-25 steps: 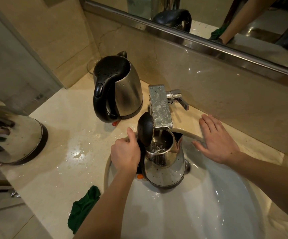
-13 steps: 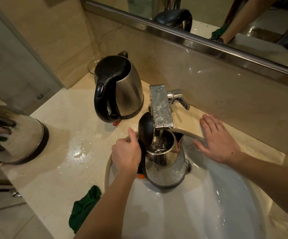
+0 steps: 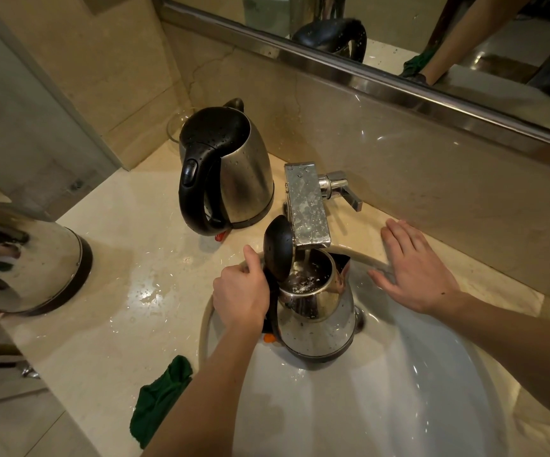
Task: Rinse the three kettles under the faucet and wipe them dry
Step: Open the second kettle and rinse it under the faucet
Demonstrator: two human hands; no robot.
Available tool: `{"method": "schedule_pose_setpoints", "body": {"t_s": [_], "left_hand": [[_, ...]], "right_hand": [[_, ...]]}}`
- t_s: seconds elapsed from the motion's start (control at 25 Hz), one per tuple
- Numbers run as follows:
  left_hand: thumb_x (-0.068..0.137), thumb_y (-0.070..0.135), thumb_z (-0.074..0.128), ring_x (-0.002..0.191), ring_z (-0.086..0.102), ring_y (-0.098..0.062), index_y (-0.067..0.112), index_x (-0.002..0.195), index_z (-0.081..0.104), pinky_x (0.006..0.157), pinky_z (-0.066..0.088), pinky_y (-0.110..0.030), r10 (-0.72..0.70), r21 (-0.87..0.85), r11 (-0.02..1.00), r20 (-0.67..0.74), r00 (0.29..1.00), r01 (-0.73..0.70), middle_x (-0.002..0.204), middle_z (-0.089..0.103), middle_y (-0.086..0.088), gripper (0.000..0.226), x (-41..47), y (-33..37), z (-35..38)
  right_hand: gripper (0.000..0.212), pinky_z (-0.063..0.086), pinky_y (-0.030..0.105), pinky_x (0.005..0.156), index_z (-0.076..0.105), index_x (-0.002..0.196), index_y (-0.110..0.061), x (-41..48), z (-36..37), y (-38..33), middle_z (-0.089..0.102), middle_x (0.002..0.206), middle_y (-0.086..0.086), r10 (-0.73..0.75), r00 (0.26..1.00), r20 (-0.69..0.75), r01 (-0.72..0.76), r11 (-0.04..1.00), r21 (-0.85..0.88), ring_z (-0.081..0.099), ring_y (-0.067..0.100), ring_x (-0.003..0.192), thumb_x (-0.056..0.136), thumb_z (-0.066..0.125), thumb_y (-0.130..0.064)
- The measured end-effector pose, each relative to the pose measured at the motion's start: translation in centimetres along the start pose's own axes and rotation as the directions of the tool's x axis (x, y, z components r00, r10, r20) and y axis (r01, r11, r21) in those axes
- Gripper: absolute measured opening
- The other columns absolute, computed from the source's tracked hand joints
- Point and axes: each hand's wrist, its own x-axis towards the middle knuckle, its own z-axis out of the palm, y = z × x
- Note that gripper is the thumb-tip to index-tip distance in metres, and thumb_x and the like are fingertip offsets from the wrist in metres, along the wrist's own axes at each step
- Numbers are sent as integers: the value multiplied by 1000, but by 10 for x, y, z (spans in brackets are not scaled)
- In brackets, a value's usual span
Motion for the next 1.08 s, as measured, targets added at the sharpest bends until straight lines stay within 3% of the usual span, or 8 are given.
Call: {"method": "schedule_pose_setpoints", "body": {"t_s": [0.64,1.08], "left_hand": [[99,53,33,50,45,-21,22,44,40,56,39,-32,-11,-25,1000,0,1000,11,47,43,-1,64,-1,3,-2],[100,52,33,53,49,-22,26,46,43,57,41,-32,2,-27,1000,5,1000,-2,49,47,-1,61,-1,2,-2]], "right_hand": [[87,21,48,119,30,148,0,0,2,2,31,154,21,-8,1000,-15,7,1000,-19,22,35,145,92,21,-66],[89,20,47,120,29,148,0,0,2,1,29,155,21,-13,1000,-11,12,1000,-26,22,35,145,92,17,-67]]}}
